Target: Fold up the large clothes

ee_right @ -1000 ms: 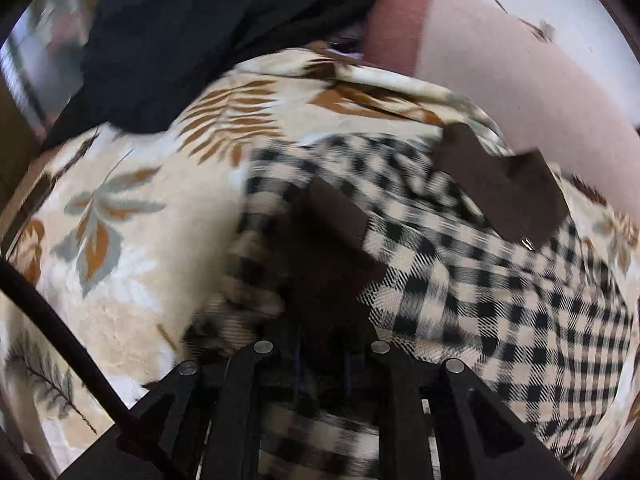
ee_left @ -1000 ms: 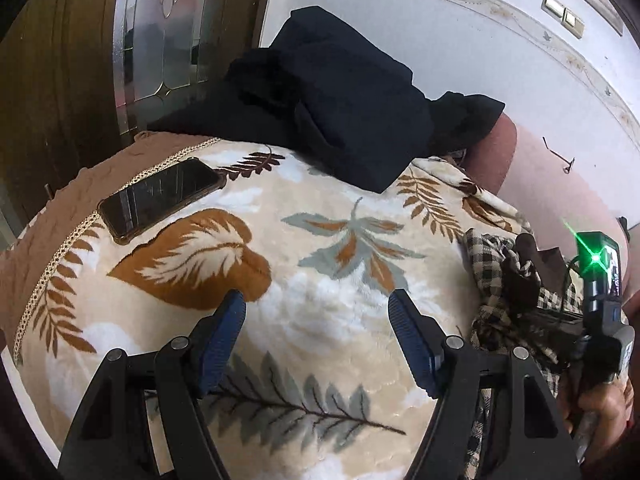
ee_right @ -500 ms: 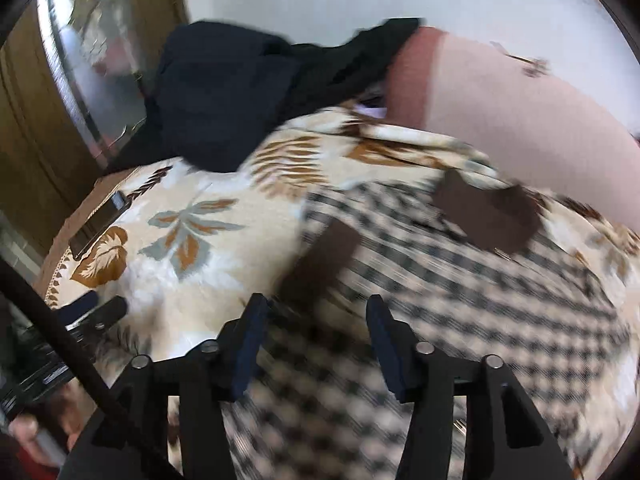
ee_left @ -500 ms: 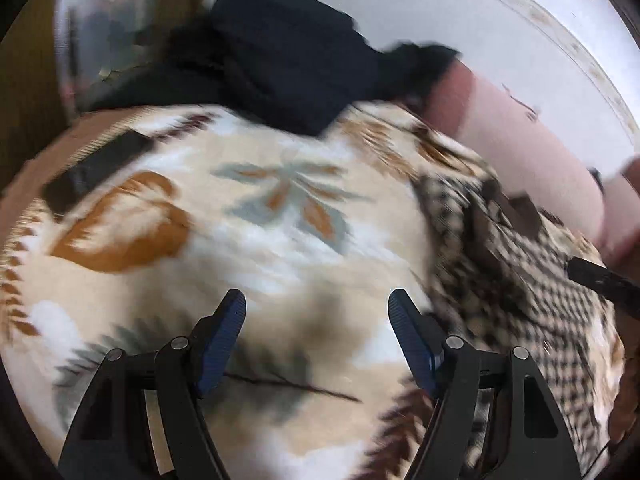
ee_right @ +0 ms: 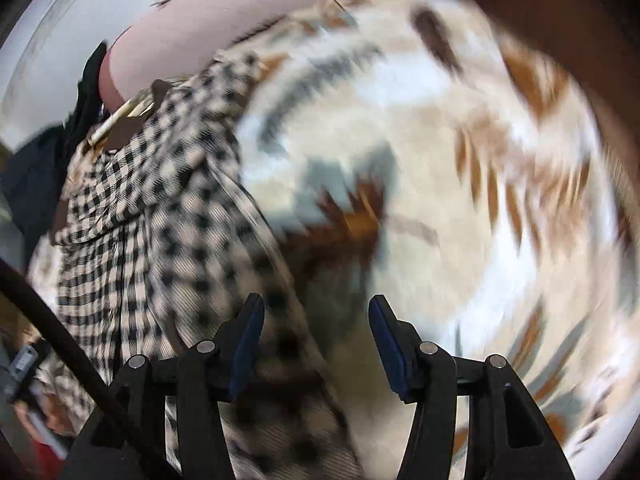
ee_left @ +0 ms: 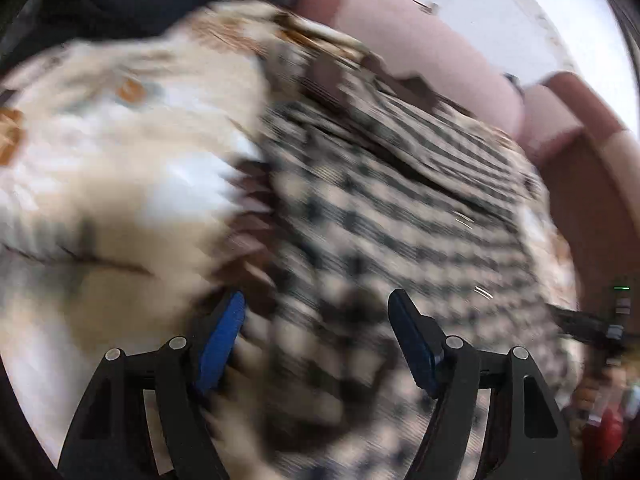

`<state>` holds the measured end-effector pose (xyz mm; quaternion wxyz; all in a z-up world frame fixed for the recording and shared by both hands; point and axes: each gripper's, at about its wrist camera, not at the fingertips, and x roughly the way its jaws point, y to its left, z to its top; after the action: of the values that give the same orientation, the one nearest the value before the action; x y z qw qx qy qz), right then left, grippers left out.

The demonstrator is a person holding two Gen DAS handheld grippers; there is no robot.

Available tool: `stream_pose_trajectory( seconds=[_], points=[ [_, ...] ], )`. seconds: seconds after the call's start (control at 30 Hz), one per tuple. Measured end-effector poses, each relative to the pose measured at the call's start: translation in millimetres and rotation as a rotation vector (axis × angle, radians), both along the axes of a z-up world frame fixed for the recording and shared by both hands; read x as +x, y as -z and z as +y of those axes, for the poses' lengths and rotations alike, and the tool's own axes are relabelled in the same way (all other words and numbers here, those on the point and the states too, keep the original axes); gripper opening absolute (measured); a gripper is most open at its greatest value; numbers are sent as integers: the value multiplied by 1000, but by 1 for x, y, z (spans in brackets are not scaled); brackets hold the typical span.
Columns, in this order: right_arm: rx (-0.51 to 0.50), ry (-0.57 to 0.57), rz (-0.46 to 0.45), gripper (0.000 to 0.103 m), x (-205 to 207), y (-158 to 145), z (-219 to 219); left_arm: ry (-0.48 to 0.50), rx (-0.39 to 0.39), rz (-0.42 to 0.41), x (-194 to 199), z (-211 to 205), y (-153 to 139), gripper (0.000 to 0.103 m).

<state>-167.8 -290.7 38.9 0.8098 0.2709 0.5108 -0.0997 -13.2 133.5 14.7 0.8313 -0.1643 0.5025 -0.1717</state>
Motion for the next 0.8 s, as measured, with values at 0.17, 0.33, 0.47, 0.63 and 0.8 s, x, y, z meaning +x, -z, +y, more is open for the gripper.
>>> stream_pose_trajectory(
  seconds=[0.17,0.33,0.47,0.63,0.8],
  points=[
    [160,-87,-114,61,-27,7,12,50,-103,-23,-41,-23,-7,71],
    [288,-186,-163,61,-58,18,38,78,-172,-93,-79,-30,-17,71],
    [299,-189,-188,61,-81,17,52,48,-132,-135,-99,-33,-15,71],
    [151,-163,-151,40,-87,11,72,49,126,-88,-93,-46,-23,8],
    [372,-207,-302,13,-108,-24,62,-5,10,-95,-101,0,-72,3]
  ],
)
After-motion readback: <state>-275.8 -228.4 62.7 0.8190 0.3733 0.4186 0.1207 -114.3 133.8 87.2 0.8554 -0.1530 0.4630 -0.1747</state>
